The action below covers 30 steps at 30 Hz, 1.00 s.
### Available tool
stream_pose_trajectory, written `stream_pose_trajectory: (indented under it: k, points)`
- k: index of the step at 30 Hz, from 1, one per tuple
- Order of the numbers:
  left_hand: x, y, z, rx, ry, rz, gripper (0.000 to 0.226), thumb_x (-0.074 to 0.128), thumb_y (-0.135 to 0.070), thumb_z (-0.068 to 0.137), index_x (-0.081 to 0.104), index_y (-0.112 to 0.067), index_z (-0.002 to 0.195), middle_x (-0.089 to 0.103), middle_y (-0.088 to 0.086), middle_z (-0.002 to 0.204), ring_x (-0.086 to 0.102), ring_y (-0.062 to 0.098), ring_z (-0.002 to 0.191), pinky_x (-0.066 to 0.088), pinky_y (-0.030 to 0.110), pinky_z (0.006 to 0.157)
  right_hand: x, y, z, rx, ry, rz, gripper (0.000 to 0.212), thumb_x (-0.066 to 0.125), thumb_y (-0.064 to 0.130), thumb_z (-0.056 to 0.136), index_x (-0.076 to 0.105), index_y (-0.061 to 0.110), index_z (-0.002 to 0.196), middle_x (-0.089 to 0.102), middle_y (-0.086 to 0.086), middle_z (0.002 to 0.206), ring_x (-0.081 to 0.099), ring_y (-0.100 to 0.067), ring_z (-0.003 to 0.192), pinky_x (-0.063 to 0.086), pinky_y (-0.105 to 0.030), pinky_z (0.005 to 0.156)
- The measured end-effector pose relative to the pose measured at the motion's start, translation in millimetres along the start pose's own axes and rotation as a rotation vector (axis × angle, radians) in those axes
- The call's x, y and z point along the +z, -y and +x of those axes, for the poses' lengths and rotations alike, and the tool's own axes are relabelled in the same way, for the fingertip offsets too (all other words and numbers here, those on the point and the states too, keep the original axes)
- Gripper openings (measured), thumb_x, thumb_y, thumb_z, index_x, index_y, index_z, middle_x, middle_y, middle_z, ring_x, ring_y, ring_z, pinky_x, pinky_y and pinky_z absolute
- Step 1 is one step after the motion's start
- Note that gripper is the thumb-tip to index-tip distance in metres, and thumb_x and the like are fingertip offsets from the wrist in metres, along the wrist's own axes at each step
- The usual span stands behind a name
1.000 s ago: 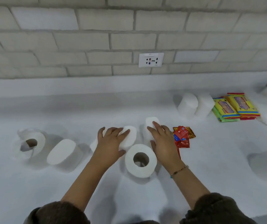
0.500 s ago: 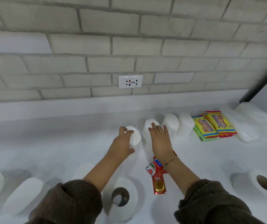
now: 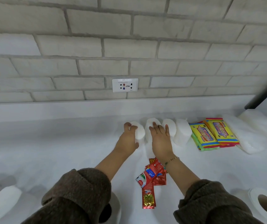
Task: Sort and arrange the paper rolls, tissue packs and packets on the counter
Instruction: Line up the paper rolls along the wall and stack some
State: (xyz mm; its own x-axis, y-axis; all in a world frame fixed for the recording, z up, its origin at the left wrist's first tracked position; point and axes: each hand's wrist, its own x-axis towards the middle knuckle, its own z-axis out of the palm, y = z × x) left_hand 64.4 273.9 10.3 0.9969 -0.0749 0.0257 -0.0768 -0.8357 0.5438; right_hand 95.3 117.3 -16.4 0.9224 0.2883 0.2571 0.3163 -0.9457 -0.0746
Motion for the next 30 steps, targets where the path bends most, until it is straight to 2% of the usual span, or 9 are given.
stream_pose_trajectory:
  k: [5,7,11,15,19,23,25,28,30]
  points:
    - [-0.9,-1.4,8.8,-0.012,0.033,0.024,0.075,0.073,-0.011,0.073,0.034,-0.010,0.137,0.020,0.012,0.146,0.061,0.033,0.089,0.050,0.030,0.083,-14.2,0.0,-2.1,-0.009,0.028,0.087,0.075,0.055,-0.011,0.071,0.033,0.007,0.140,0.034,-0.019,0.147,0.031,-0.034,0.135,-0.003,-0.046,0.113]
    - [-8.4,-1.8,4.8,-0.021,0.056,0.008,0.080,0.074,-0.014,0.071,0.032,-0.014,0.139,0.023,0.009,0.146,0.059,0.034,0.095,0.050,0.034,0.086,-24.7,2.9,-6.7,0.017,-0.005,0.132,0.077,0.057,-0.005,0.074,0.028,0.012,0.143,0.026,-0.015,0.151,0.024,-0.030,0.139,-0.006,-0.047,0.113]
    - [-46.1,5.1,-29.8,0.003,0.083,-0.100,0.061,0.068,-0.024,0.080,0.042,-0.023,0.135,0.043,0.001,0.137,0.052,0.020,0.114,0.043,0.027,0.094,-50.6,27.6,-26.8,0.055,-0.048,0.271,0.055,0.059,0.011,0.083,0.041,0.015,0.136,0.030,-0.010,0.150,0.021,-0.027,0.140,-0.012,-0.046,0.111]
    - [-92.7,34.0,-100.8,-0.075,0.020,-0.197,0.031,0.064,-0.031,0.085,0.057,-0.037,0.115,0.058,-0.017,0.116,0.057,0.000,0.104,0.041,0.015,0.084,-67.0,72.2,-63.7,0.010,-0.035,0.433,0.038,0.058,0.021,0.087,0.053,0.022,0.125,0.042,-0.004,0.143,0.028,-0.022,0.137,-0.013,-0.042,0.112]
    - [-128.5,65.5,-170.9,-0.220,-0.178,-0.310,0.025,0.062,-0.024,0.086,0.062,-0.036,0.108,0.059,-0.024,0.108,0.056,-0.007,0.100,0.037,0.006,0.080,-73.7,126.5,-95.3,-0.114,0.086,0.518,0.032,0.056,0.031,0.089,0.055,0.027,0.121,0.044,0.003,0.140,0.030,-0.016,0.135,-0.015,-0.037,0.112]
    - [-142.7,97.9,-219.9,-0.335,-0.384,-0.295,0.025,0.061,-0.018,0.087,0.063,-0.033,0.107,0.061,-0.018,0.111,0.055,-0.001,0.104,0.039,0.018,0.088,-73.5,179.5,-108.9,-0.242,0.179,0.521,0.037,0.056,0.042,0.087,0.053,0.031,0.122,0.041,0.008,0.142,0.029,-0.013,0.135,-0.016,-0.038,0.112]
    - [-146.9,116.4,-240.1,-0.382,-0.435,-0.237,0.026,0.061,-0.016,0.086,0.064,-0.031,0.107,0.059,-0.015,0.113,0.052,0.001,0.104,0.036,0.017,0.088,-73.9,208.6,-113.7,-0.312,0.232,0.508,0.043,0.057,0.047,0.085,0.050,0.033,0.124,0.037,0.009,0.144,0.026,-0.013,0.137,-0.015,-0.038,0.112]
    - [-152.6,142.8,-263.1,-0.405,-0.435,-0.137,0.030,0.065,-0.015,0.082,0.063,-0.025,0.110,0.058,-0.008,0.119,0.052,0.009,0.109,0.035,0.014,0.088,-73.1,245.4,-119.7,-0.409,0.306,0.415,0.057,0.056,0.056,0.081,0.042,0.033,0.132,0.024,0.007,0.151,0.016,-0.017,0.140,-0.012,-0.044,0.114]
    - [-152.2,158.5,-273.2,-0.447,-0.342,-0.067,0.042,0.070,-0.016,0.077,0.061,-0.024,0.117,0.052,0.000,0.129,0.048,0.020,0.119,0.038,0.025,0.098,-68.9,260.0,-122.6,-0.436,0.327,0.339,0.061,0.055,0.056,0.081,0.038,0.032,0.135,0.017,0.004,0.154,0.012,-0.021,0.141,-0.009,-0.046,0.114]
